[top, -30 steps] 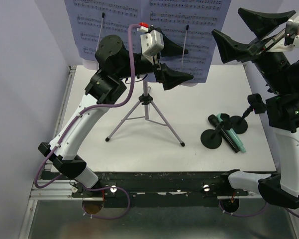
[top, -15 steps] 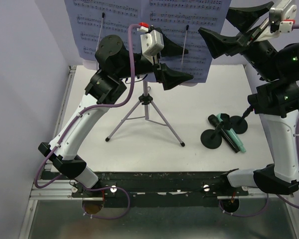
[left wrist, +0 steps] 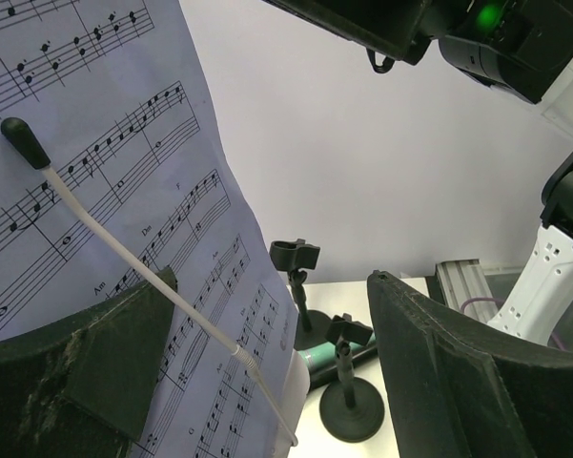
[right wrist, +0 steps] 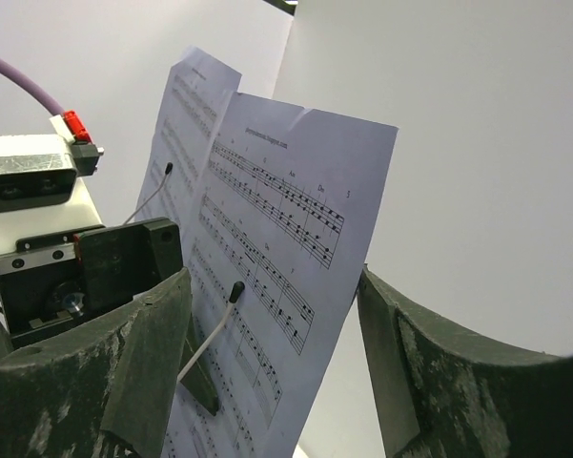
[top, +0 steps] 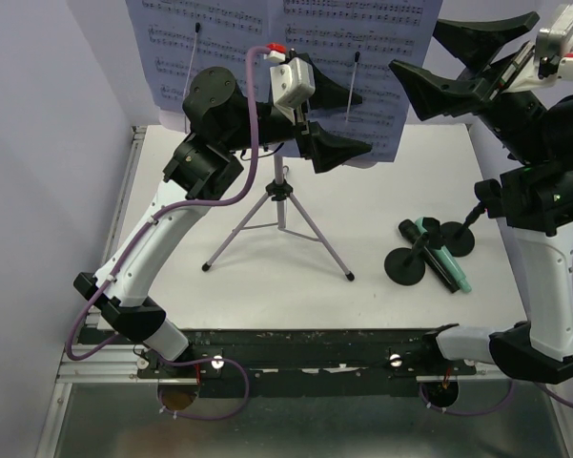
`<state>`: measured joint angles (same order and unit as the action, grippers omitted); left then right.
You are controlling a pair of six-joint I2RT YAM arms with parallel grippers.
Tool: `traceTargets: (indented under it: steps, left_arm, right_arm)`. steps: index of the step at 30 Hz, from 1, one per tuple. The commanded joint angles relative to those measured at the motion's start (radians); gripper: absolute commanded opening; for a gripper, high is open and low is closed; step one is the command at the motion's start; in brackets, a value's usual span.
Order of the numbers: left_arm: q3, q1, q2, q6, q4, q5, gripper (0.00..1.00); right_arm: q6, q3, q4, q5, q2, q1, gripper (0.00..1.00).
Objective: Pack up the instrument practice props
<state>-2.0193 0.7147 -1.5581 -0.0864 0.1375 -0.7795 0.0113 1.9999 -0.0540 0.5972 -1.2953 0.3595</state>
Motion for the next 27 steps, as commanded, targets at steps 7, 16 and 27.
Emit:
traceTargets:
  steps: [7,16,27]
  left_arm:
    - [-0.032,0.011,-0.011,0.013,0.002,-0.017,0.91]
    - [-0.030,0.014,-0.008,0.022,0.007,-0.012,0.91]
    - [-0.025,0.017,-0.010,0.020,0.007,-0.017,0.91]
  right_arm:
    - [-0.001,-0.015,0.017,0.062,0.025,0.004,0.87]
    - [-0.022,0.069,0.043,0.087,-0.029,0.004,0.91]
    - [-0.068,0.115,0.094,0.088,-0.051,0.004,0.98]
